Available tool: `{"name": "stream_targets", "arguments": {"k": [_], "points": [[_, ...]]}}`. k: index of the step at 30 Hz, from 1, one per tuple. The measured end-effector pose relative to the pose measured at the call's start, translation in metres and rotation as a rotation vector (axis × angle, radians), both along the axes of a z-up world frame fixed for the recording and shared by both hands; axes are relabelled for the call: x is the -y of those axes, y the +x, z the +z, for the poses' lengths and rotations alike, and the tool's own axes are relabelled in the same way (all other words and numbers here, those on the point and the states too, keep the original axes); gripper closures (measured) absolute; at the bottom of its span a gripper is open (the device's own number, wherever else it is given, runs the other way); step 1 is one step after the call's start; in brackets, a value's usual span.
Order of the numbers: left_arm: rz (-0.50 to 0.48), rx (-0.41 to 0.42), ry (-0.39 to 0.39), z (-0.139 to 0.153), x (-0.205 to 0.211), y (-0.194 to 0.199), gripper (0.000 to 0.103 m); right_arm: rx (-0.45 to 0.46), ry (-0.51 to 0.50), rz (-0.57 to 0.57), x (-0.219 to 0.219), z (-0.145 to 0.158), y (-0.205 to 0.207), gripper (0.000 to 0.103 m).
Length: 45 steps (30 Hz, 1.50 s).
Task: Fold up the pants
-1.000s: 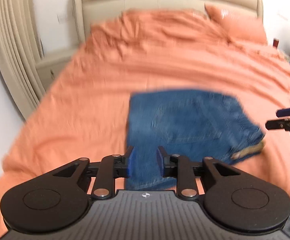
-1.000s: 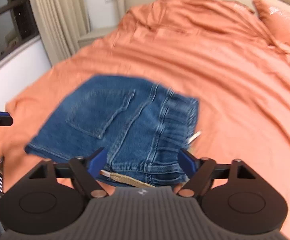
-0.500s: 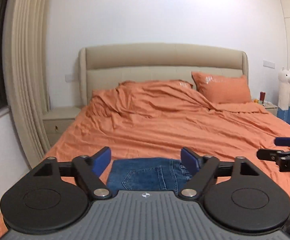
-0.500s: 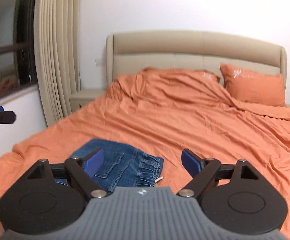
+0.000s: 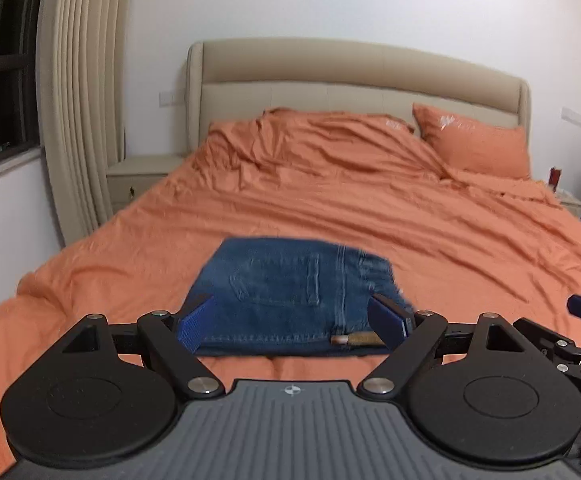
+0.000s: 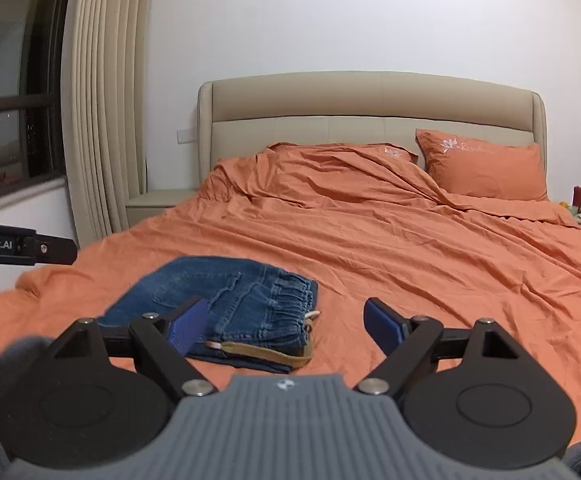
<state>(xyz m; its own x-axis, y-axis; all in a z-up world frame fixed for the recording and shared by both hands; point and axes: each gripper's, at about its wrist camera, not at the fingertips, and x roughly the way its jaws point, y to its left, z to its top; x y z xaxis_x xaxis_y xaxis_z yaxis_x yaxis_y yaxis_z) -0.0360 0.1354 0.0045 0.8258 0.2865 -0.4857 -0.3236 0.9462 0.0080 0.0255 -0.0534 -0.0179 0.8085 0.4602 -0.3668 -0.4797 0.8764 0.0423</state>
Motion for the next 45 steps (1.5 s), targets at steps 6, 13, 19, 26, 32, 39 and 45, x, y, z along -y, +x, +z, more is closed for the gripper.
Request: {"name": "stream_targets", "arguments": {"k": [6, 13, 19, 26, 32, 39, 45], "points": [[0.045, -0.072, 0.008, -0.032, 0.000, 0.011, 0.004, -0.034, -0.057, -0.016, -0.005, -0.047, 0.019, 0.021], [0.073, -0.142, 0.009, -0.051, 0.002, 0.024, 0.005, -0.106, -0.035, 0.004, -0.004, -0.069, 0.041, 0.021], [0.076, -0.153, 0.030, -0.050, 0.006, 0.023, 0.005, -0.125, -0.025, 0.028, -0.007, -0.070, 0.044, 0.021], [0.075, -0.150, 0.031, -0.048, 0.005, 0.023, 0.005, -0.119, 0.006, 0.031, -0.003, -0.063, 0.040, 0.021], [0.074, -0.147, 0.029, -0.048, 0.005, 0.022, 0.005, -0.107, 0.009, 0.027, -0.002, -0.059, 0.038, 0.021], [0.072, -0.144, 0.025, -0.046, 0.006, 0.021, 0.005, -0.099, 0.004, 0.033, -0.004, -0.057, 0.036, 0.021], [0.073, -0.142, 0.019, -0.046, 0.007, 0.021, 0.005, -0.099, 0.004, 0.034, -0.005, -0.057, 0.035, 0.021]]}}
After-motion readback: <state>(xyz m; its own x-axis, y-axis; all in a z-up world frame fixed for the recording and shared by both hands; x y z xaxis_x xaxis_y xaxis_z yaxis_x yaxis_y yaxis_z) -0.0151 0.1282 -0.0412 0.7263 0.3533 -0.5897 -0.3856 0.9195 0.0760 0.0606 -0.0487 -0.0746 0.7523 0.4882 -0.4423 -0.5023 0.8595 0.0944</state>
